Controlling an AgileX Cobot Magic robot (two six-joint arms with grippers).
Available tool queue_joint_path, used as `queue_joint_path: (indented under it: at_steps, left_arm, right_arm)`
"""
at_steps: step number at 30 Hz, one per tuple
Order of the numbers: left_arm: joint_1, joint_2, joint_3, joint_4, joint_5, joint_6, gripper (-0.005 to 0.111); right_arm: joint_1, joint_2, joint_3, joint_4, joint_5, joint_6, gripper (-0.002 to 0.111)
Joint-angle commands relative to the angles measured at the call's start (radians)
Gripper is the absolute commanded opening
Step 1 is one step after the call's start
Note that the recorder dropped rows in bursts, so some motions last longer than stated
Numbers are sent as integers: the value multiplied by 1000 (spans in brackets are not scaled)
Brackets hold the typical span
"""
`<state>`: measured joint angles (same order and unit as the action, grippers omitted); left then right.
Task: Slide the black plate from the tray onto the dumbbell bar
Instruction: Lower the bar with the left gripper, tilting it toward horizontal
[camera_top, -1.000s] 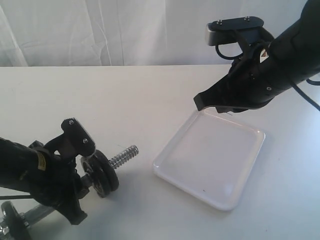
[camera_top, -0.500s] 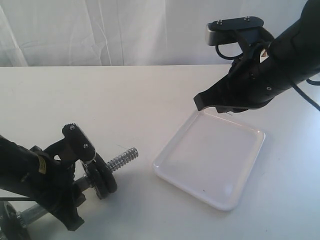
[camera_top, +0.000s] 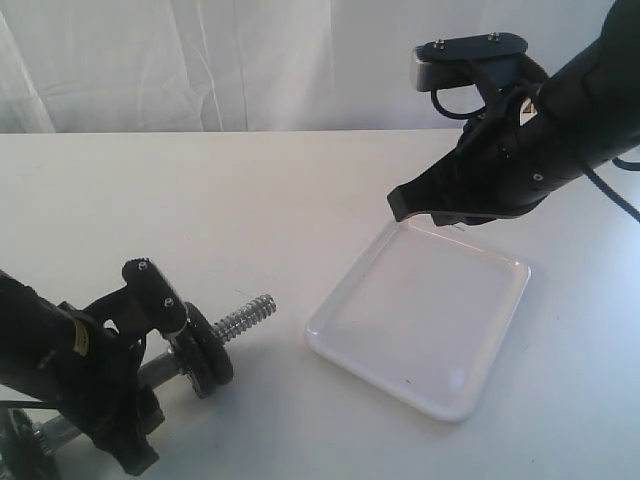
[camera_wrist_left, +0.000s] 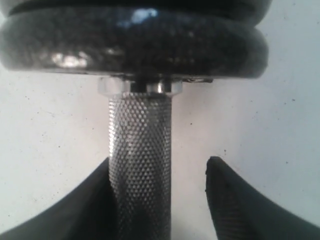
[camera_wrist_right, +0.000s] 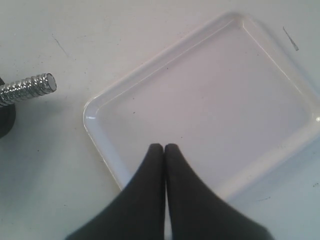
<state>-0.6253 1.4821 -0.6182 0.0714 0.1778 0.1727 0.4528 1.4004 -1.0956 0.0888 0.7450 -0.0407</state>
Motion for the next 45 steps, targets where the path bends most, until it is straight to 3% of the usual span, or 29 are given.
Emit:
queue_joint_path:
  at_steps: [1, 5, 16, 27, 45]
  left_arm:
    - [-3, -2, 0, -3, 37, -1, 52]
    - [-3, -2, 0, -3, 42, -1, 44]
    - [-3, -2, -2, -3, 79, -2, 1]
    - [-3, -4, -122, -3, 190, -2, 0]
    - [-3, -4, -133, -3, 17, -25, 0]
  right_arm:
    - [-5, -9, 3, -8, -9, 4, 0]
    - [-5, -9, 3, -8, -11, 4, 0]
    - [-5, -9, 3, -8, -9, 4, 0]
    - [-5, -9, 3, -8, -9, 4, 0]
    - [-5, -9, 3, -8, -11, -6, 0]
